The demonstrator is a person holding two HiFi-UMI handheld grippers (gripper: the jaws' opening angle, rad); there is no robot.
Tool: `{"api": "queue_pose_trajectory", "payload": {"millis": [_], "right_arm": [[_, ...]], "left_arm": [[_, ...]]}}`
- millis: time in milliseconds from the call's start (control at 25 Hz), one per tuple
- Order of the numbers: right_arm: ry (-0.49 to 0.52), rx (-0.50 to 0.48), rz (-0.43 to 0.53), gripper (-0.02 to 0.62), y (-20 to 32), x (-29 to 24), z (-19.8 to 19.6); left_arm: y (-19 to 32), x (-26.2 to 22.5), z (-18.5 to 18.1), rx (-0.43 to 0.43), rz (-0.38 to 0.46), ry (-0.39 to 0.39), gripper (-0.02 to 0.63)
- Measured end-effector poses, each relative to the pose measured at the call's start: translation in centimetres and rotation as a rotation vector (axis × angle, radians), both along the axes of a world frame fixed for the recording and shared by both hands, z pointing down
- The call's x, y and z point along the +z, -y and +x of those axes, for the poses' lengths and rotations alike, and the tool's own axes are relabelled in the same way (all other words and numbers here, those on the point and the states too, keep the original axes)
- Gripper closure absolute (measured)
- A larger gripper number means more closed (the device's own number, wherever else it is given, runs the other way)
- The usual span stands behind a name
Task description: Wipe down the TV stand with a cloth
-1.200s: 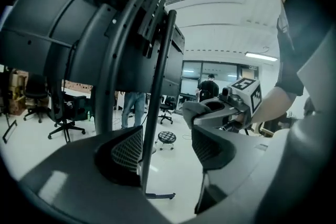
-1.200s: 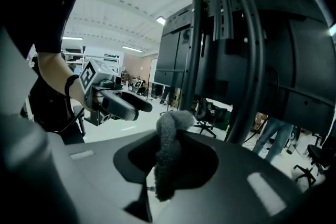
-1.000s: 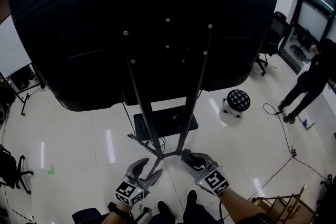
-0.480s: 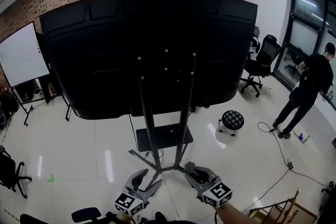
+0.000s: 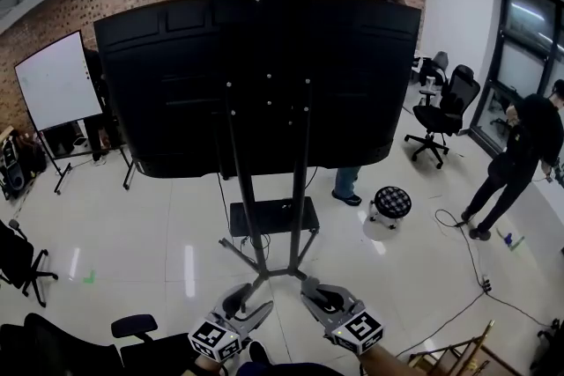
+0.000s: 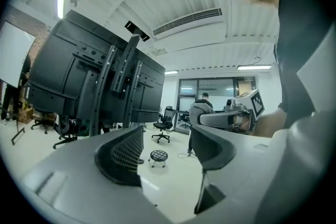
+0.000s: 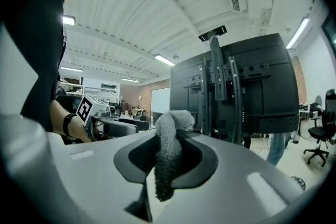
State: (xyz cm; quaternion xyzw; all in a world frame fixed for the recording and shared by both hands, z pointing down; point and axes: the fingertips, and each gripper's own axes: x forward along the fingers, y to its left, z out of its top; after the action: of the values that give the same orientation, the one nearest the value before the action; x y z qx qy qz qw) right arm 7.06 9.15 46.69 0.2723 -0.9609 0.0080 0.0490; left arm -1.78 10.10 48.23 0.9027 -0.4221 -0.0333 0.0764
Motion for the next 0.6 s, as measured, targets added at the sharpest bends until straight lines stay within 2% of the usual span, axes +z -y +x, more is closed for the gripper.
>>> {"api": "queue_pose_trajectory", "payload": {"millis": [120,280,600], "right_arm": [[0.028,-0.03,0.007,0.535,-2.2,-0.4,0.7],[0.012,-0.06,0.022,0.535,-4.9,-0.5,1.6],[0.026,-0.055,0.026,0.536,-7.0,-0.2,3.9]], "left_arm": [[-2.0,-1.0,1.4,-0.015,-0.007,0.006,0.296],[-4.3,-0.5,2.5,-0.022,0.008,0.004,0.296],[-6.7,-1.7,3.7,-0.044,0.025,0.02,0.296]]}}
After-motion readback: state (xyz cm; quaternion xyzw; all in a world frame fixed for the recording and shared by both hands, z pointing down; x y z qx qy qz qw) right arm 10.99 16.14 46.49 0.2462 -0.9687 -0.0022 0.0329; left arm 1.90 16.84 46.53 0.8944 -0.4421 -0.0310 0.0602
